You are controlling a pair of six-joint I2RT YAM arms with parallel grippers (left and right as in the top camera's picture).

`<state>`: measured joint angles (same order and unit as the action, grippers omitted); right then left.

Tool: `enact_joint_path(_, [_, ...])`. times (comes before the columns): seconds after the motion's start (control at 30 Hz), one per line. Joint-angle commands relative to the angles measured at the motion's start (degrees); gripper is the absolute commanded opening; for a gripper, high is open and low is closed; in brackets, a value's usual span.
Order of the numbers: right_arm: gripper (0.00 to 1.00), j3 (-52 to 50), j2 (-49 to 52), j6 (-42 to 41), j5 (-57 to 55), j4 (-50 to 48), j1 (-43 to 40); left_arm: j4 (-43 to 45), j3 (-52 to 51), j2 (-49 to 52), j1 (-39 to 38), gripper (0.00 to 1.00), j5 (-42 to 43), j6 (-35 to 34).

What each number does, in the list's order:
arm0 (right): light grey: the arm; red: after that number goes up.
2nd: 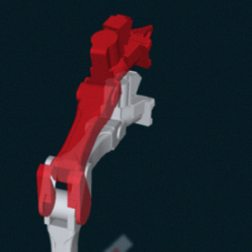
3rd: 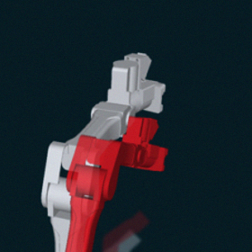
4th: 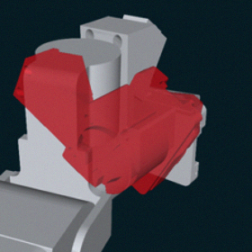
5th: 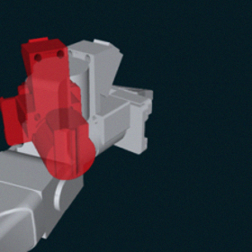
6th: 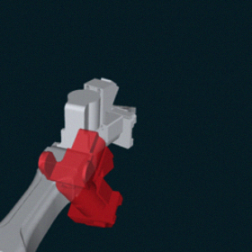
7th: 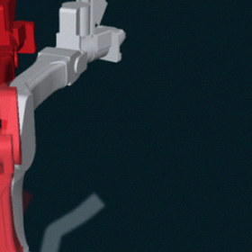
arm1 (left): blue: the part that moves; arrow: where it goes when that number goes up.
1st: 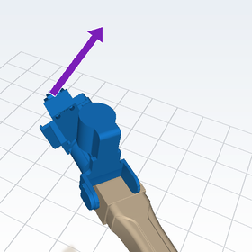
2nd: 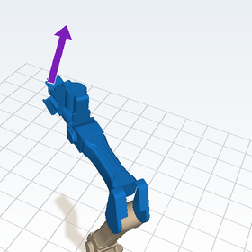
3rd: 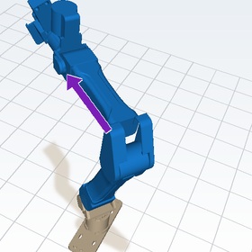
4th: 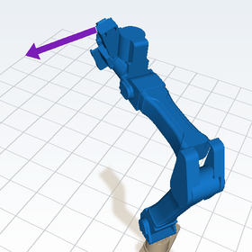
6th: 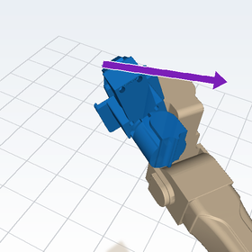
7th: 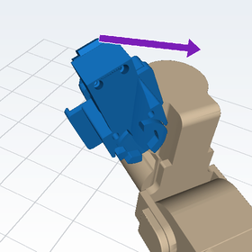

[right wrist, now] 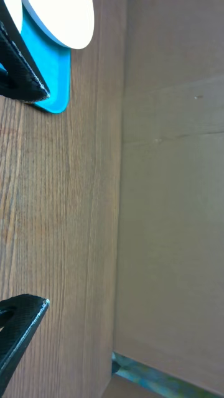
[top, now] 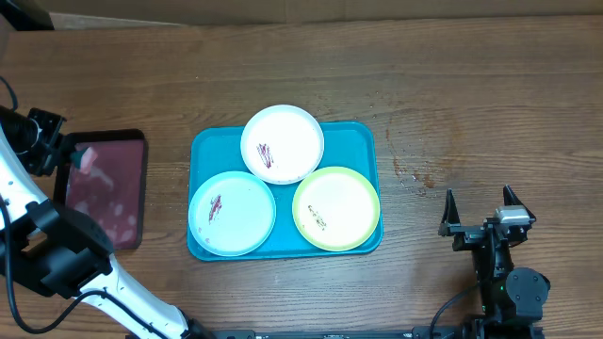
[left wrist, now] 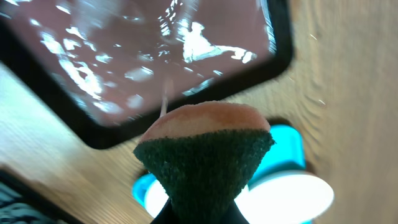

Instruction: Clean dirty plates on tray and stack at the side

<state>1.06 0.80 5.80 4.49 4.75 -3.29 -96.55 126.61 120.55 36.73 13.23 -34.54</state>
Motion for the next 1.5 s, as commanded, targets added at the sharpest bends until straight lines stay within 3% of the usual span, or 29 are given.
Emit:
enact_joint_path(0.0, [1.0, -0.6, -0.6, 0.0, 0.1, -0.2, -0.1, -0.3, 0.7, -0.6, -0.4, 0.04, 8.8, -0.3])
enact_joint_path(0.17, [1.0, -0.6, -0.6, 0.0, 0.1, -0.2, -0.1, -0.3, -0.4, -0.6, 0.7, 0.04, 13.9, -7.1])
enact_joint_path(0.4, [1.0, -0.6, -0.6, 0.0, 0.1, -0.2, -0.1, -0.3, -5.9, -0.5, 3.2, 0.04, 24.0, -8.0])
enact_joint_path(0.93, [1.0, -0.6, -0.6, 0.0, 0.1, -0.2, -0.1, -0.3, -8.3, -0.5, 10.9, 0.04, 24.1, -8.3])
enact_joint_path(1.47, [1.0, -0.6, -0.6, 0.0, 0.1, -0.2, -0.1, -0.3, -8.3, -0.5, 11.4, 0.04, 24.1, -8.3])
